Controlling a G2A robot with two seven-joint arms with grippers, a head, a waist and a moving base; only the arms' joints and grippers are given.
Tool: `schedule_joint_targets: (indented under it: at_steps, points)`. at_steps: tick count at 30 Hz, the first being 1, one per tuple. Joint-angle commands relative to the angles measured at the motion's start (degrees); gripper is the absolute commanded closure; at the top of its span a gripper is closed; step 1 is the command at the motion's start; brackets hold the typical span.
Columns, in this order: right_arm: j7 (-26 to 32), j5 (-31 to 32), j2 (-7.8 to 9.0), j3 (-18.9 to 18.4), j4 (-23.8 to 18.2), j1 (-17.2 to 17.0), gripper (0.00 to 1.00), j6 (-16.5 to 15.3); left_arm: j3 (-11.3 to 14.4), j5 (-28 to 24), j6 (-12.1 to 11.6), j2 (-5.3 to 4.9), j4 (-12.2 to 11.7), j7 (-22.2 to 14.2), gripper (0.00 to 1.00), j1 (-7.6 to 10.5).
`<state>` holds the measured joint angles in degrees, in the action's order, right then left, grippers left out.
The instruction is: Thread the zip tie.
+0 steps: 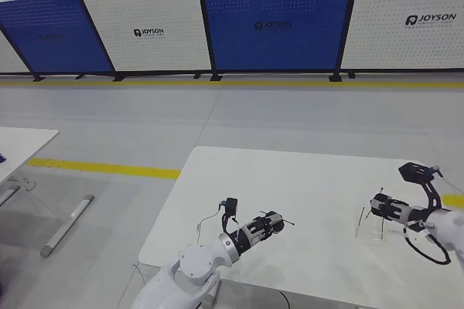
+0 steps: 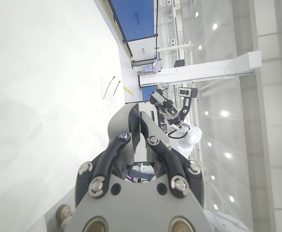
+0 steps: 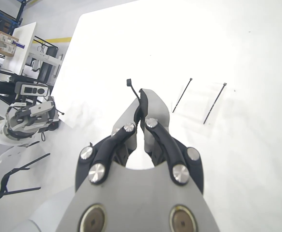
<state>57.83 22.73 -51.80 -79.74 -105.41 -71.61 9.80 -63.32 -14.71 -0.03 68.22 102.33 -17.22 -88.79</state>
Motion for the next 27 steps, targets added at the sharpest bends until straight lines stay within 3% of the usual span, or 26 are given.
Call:
schedule_joint_targets:
  at_steps: [1,7,10,12,27]
  points:
    - [-5.67,-2.04,-0.57,1.5,-1.84,-0.93,1.0,1.66,0.68,1.09,-0.3,0.18,0.16,2.34,1.0,0.34]
    - [-18.51,-0.78,-1.98,6.63,-7.03,-2.9,1.0,5.61,3.28,5.5,-0.76,0.93,0.79,10.43,1.0,1.71]
    - [-24.45,3.47,-2.61,9.93,-9.13,-3.75,1.0,7.8,5.11,8.25,-1.08,1.46,0.57,14.99,1.0,2.64]
    - [-25.37,3.71,-2.8,10.75,-9.31,-3.93,1.0,8.19,6.65,8.8,-1.29,1.95,-0.18,17.52,1.0,3.35]
    - [-25.37,3.71,-2.8,10.75,-9.31,-3.93,1.0,8.19,6.65,8.8,-1.29,1.95,-0.18,17.52,1.0,3.35]
